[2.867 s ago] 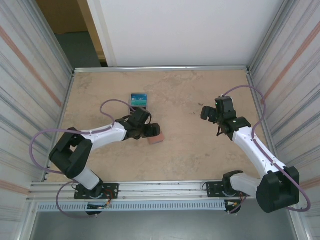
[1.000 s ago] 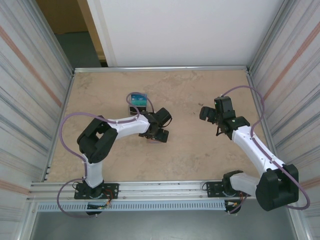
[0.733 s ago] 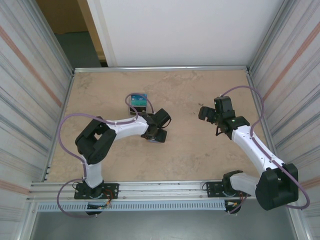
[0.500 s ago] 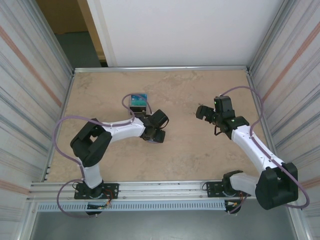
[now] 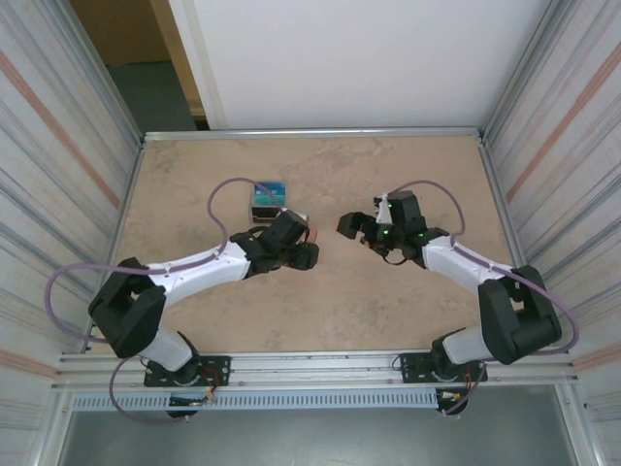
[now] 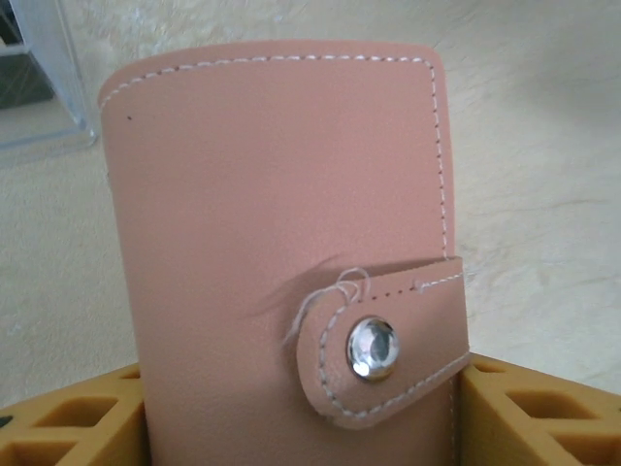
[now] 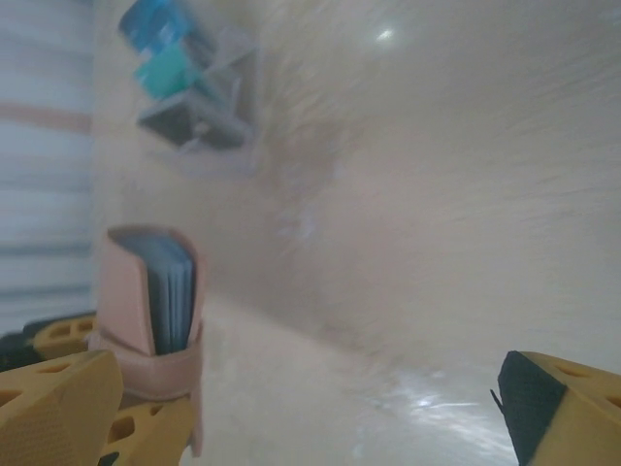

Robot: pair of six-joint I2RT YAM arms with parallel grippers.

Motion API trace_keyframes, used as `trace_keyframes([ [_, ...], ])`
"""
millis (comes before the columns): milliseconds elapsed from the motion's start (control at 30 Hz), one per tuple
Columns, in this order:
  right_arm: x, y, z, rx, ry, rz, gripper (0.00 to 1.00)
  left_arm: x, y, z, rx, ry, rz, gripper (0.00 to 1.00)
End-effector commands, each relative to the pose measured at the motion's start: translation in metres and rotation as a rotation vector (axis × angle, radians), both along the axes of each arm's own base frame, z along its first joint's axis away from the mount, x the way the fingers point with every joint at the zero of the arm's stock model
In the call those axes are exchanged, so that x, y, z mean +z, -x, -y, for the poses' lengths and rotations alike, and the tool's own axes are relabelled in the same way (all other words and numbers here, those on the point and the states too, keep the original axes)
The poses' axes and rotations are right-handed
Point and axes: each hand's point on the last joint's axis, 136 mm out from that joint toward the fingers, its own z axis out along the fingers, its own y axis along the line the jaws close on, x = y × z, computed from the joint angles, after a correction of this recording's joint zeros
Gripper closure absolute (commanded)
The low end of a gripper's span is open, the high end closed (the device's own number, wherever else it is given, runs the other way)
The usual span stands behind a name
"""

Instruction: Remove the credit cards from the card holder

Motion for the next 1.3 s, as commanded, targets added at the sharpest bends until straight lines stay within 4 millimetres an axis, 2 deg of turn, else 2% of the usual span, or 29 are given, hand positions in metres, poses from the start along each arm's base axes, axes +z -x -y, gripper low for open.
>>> trace_keyframes([
  [0, 0.034, -0.001, -0.04, 0.111, -0.169, 0.044, 0.03, 0.02, 0.0, 0.011, -0.047, 0.087, 0.071, 0.35],
  [67, 0.04, 0.001, -0.054, 0.15, -0.224, 0.045, 0.06, 0.025, 0.001, 0.013, -0.057, 0.118, 0.084, 0.35],
  [200, 0.048, 0.002, -0.068, 0.19, -0.261, 0.056, 0.1, 0.033, 0.003, 0.015, -0.066, 0.154, 0.098, 0.35],
  [333, 0.045, 0.002, -0.075, 0.204, -0.256, 0.047, 0.15, 0.04, 0.004, 0.02, -0.085, 0.189, 0.108, 0.35],
  [567, 0.044, 0.002, -0.087, 0.234, -0.292, 0.034, 0.31, 0.046, 0.006, 0.028, -0.114, 0.225, 0.109, 0.35],
  [667, 0.046, 0.002, -0.091, 0.243, -0.308, 0.037, 0.46, 0.047, 0.006, 0.03, -0.12, 0.234, 0.109, 0.35],
  [767, 0.047, 0.001, -0.092, 0.248, -0.318, 0.042, 0.67, 0.048, 0.008, 0.031, -0.129, 0.244, 0.108, 0.32],
  [833, 0.048, 0.001, -0.092, 0.253, -0.318, 0.045, 0.82, 0.05, 0.011, 0.032, -0.139, 0.258, 0.112, 0.27],
  [933, 0.047, 0.0, -0.089, 0.245, -0.308, 0.049, 0.95, 0.058, 0.013, 0.03, -0.147, 0.277, 0.127, 0.16],
  [1000, 0.048, -0.001, -0.086, 0.241, -0.301, 0.056, 0.97, 0.064, 0.016, 0.025, -0.146, 0.282, 0.144, 0.04],
  [1033, 0.049, -0.001, -0.084, 0.241, -0.297, 0.065, 0.97, 0.068, 0.017, 0.022, -0.143, 0.287, 0.157, 0.01],
  [1133, 0.052, -0.002, -0.078, 0.24, -0.281, 0.087, 0.97, 0.084, 0.021, 0.008, -0.116, 0.304, 0.215, 0.01],
  [1267, 0.061, 0.0, -0.072, 0.262, -0.267, 0.127, 0.98, 0.101, 0.026, -0.021, -0.037, 0.32, 0.289, 0.01],
])
